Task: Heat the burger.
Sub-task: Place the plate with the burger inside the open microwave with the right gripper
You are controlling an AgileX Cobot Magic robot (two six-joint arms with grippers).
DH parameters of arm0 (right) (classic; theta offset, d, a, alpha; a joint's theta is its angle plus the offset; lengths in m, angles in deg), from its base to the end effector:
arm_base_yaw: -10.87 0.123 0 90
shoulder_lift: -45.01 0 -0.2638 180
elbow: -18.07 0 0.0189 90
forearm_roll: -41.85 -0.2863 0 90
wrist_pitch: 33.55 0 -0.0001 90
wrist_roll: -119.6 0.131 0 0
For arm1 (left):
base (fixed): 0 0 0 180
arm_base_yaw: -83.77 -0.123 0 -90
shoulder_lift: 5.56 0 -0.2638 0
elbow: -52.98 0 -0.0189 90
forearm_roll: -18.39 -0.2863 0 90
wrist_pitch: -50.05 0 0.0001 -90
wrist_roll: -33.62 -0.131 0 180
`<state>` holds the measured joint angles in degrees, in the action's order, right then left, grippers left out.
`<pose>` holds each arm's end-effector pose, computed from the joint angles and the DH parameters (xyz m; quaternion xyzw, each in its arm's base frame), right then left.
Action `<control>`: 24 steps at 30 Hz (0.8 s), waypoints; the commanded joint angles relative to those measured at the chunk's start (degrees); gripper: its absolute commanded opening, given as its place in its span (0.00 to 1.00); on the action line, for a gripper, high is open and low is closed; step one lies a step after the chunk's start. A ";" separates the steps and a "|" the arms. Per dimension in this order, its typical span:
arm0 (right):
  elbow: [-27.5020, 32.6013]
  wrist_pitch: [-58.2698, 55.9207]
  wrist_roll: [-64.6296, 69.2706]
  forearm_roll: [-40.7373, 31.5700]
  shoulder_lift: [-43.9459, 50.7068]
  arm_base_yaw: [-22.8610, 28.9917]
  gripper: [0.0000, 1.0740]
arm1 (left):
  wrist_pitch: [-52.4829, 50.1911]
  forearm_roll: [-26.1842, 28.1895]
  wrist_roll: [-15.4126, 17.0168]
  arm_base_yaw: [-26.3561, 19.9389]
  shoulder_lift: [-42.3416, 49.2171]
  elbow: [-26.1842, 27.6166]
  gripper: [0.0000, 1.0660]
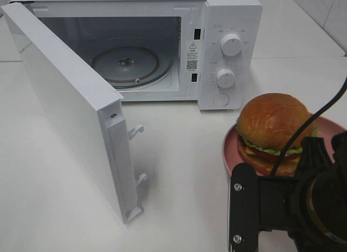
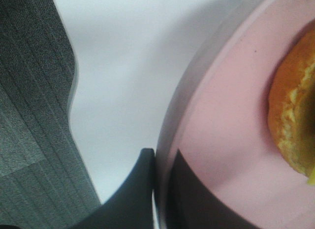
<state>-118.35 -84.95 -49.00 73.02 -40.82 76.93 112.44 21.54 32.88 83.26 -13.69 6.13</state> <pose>0.1383 0.1809 0.0994 -0.5924 0.7781 -0.1671 0.1253 0.0787 -0.0057 0.2799 0.0035 0.8540 -0.0218 0.5198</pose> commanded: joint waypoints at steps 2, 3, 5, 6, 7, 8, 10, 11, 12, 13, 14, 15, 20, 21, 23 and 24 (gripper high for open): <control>0.17 2.12 -6.07 3.90 0.40 0.29 0.00 | -0.97 0.06 0.00 0.00 0.86 -0.17 0.94; 0.11 3.50 -7.62 4.76 0.40 0.29 0.00 | -0.97 0.06 0.00 0.00 0.86 -0.17 0.94; 0.06 6.13 -7.51 4.76 0.40 0.29 0.00 | -0.97 0.06 0.00 0.00 0.86 -0.17 0.94; 0.06 7.56 -7.51 4.87 0.40 0.29 0.00 | -0.97 0.06 0.00 0.00 0.86 -0.17 0.94; 0.06 7.56 -7.51 4.87 0.40 0.29 0.00 | -0.97 0.06 0.00 0.00 0.86 -0.17 0.94; 0.06 10.37 -7.56 5.33 0.40 0.23 0.00 | -0.97 0.06 0.00 0.00 0.86 -0.17 0.94; 0.11 11.86 -7.79 6.36 0.40 0.23 0.00 | -0.97 0.06 0.00 0.00 0.86 -0.17 0.94; 0.11 12.32 -8.25 7.16 0.40 0.23 0.00 | -0.97 0.06 0.00 0.00 0.86 -0.17 0.94; 0.11 12.32 -8.25 7.16 0.40 0.23 0.00 | -0.97 0.06 0.00 0.00 0.86 -0.17 0.94; 0.11 13.12 -9.45 8.08 0.40 -1.03 0.00 | -0.97 0.06 0.00 0.00 0.86 -0.17 0.94; 0.11 14.61 -11.00 7.96 0.34 -3.32 0.00 | -0.97 0.06 0.00 0.00 0.86 -0.17 0.94; 0.11 14.61 -11.00 7.96 0.34 -3.32 0.00 | -0.97 0.06 0.00 0.00 0.86 -0.17 0.94; 0.11 19.08 -20.28 7.96 0.29 -9.63 0.00 | -0.97 0.06 0.00 0.00 0.86 -0.17 0.94; 0.11 20.28 -22.35 7.96 0.29 -10.77 0.00 | -0.97 0.06 0.00 0.00 0.86 -0.17 0.94; 0.06 22.23 -26.30 7.91 0.29 -12.78 0.00 | -0.97 0.06 0.00 0.00 0.86 -0.17 0.94; 0.06 24.47 -29.91 7.56 0.29 -14.78 0.00 | -0.97 0.06 0.00 0.00 0.86 -0.17 0.94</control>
<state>-118.29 -65.07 -72.78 78.29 -40.82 64.79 112.44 21.54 32.88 83.26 -13.69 6.13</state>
